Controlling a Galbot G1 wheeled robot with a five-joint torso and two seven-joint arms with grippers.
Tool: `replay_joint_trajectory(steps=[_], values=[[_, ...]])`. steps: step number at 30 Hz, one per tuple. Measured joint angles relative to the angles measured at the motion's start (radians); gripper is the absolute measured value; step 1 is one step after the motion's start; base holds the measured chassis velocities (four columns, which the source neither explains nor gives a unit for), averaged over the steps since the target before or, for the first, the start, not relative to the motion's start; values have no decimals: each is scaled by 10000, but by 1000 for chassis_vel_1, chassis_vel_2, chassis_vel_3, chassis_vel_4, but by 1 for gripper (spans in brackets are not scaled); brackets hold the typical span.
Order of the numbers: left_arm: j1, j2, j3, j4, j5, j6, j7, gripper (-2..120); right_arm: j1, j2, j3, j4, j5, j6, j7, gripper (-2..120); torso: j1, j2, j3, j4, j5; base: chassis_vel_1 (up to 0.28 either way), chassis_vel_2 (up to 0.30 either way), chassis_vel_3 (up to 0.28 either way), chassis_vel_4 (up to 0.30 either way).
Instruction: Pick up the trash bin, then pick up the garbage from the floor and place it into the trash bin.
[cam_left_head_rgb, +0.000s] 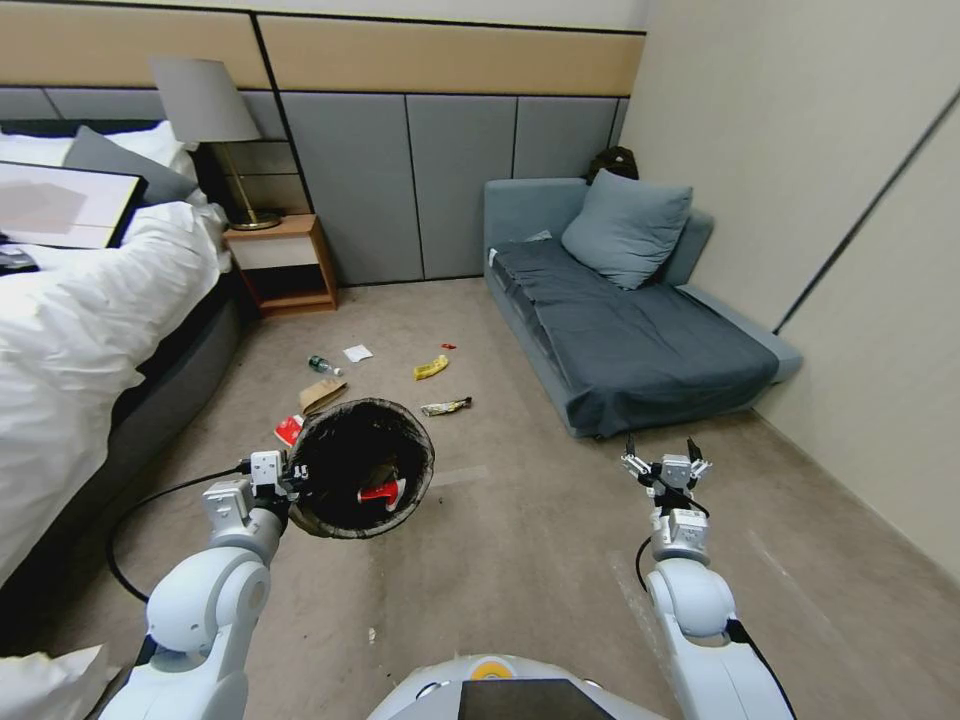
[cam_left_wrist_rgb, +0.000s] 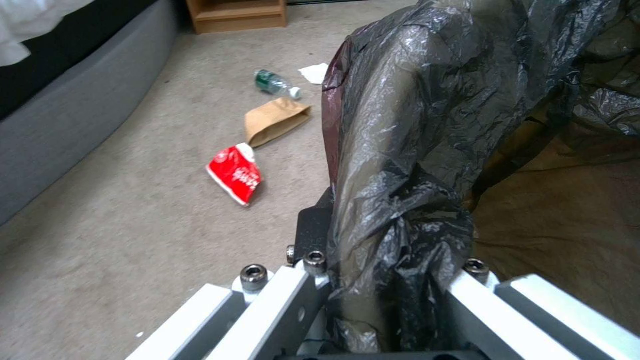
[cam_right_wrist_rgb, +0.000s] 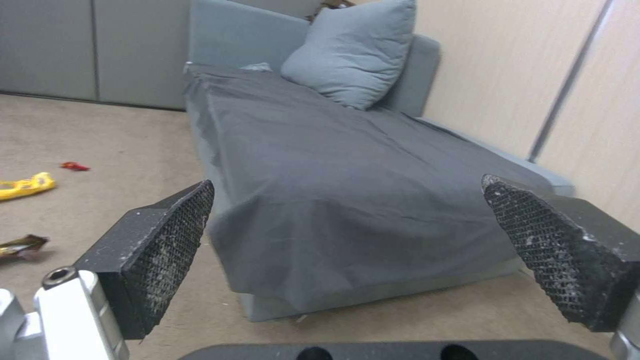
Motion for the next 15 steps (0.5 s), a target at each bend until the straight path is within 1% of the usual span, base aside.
replay_joint_trajectory(steps=[15], values=[[-23, 11, -2, 69, -15, 0, 13, 1, 27, 7, -32, -134, 4, 71, 17, 100, 0, -1, 0, 0, 0, 53, 53, 51, 58]])
